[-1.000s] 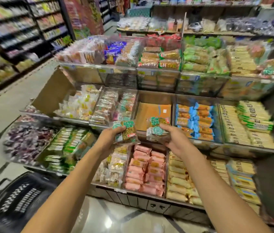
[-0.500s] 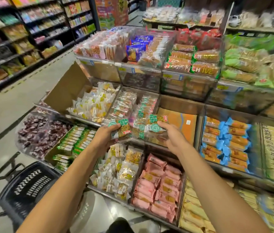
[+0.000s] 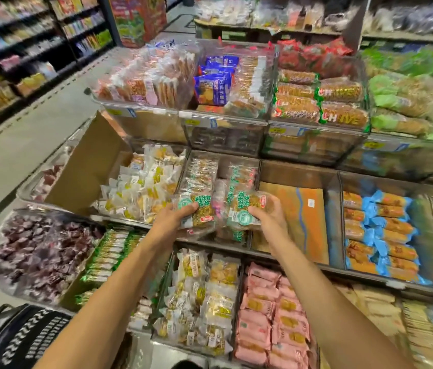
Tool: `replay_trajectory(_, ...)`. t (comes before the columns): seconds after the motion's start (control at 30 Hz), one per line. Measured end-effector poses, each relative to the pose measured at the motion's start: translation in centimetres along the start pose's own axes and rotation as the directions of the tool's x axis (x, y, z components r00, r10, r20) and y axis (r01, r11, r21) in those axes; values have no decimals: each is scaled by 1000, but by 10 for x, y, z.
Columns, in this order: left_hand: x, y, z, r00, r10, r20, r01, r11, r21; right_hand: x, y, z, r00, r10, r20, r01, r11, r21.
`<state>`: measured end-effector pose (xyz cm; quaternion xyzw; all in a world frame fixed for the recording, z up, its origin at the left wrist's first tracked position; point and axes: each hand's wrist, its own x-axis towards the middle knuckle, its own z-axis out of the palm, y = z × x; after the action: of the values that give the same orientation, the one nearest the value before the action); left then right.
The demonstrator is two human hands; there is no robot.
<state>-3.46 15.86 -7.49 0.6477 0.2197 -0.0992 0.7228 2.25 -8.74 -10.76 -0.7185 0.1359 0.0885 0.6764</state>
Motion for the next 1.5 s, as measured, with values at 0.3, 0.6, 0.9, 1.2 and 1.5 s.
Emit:
replay_trajectory(0.3, 33, 8, -5, 994, 80, 81, -90, 987, 130, 1, 23, 9, 985, 71, -159, -49, 990, 135)
replay_trajectory(0.6, 53, 15, 24, 947, 163, 278, -270, 872, 409, 0, 27, -8, 912, 115, -394, -42, 981, 190)
replay_trajectory(0.9, 75, -9, 59, 911, 154, 383, -412, 354, 839, -1, 38, 2, 894, 18, -448, -64, 994, -87)
replay_trajectory(1.2, 82, -19, 78, 829, 100, 550, -540, -109, 835, 2, 39, 3, 892, -65, -447, -53, 967, -248)
replay_trajectory(1.5, 78, -23, 76, 944, 223, 243, -330, 614, 717, 0, 35, 3, 873, -88, -479, -30, 972, -233)
